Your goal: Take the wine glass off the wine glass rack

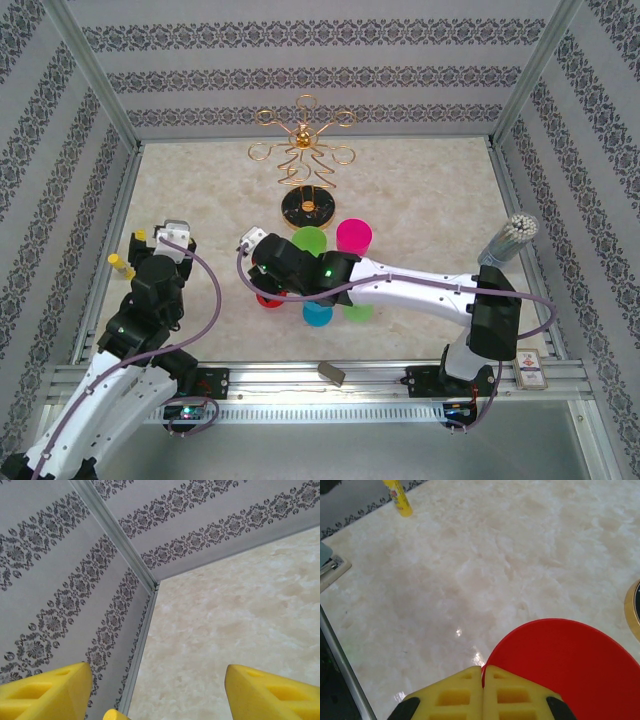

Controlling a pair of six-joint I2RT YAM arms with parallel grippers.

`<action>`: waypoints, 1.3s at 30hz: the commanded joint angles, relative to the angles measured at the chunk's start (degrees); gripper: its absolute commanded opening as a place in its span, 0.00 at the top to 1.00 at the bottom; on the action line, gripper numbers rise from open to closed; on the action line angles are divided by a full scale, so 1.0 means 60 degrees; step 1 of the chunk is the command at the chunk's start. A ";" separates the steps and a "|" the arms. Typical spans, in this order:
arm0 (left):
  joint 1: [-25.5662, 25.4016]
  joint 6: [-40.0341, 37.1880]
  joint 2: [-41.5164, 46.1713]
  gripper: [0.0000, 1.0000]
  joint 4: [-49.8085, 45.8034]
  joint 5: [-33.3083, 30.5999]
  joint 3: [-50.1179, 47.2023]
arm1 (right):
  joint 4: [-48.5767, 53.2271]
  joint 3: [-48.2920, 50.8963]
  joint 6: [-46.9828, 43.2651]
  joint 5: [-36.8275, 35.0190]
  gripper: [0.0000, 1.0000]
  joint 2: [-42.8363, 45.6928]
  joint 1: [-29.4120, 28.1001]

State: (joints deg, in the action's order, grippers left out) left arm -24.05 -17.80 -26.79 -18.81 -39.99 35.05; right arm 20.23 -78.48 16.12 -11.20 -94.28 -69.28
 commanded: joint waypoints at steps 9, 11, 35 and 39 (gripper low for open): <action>0.0552 0.1123 0.0304 0.28 -0.0027 0.0541 0.0305 | -0.0567 0.0605 0.0448 -0.0638 1.00 0.0076 -0.0261; 0.0568 0.1164 0.0333 0.28 -0.0029 0.0521 0.0286 | -0.0574 0.0643 0.0516 -0.0652 1.00 0.0015 -0.0263; 0.0612 0.1348 0.0276 0.27 0.0002 0.0697 0.0282 | -0.0467 0.0570 0.0704 -0.0755 0.80 -0.0254 -0.0287; 0.0614 0.1330 0.0165 0.27 -0.0001 0.0717 0.0282 | -0.0480 0.0449 0.0598 -0.0728 0.71 -0.0002 -0.0290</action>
State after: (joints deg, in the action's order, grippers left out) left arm -21.23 -10.57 -25.45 -18.87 -36.32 35.18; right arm 17.32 -74.83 19.81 -14.28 -95.18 -70.39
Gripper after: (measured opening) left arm 0.727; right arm 0.275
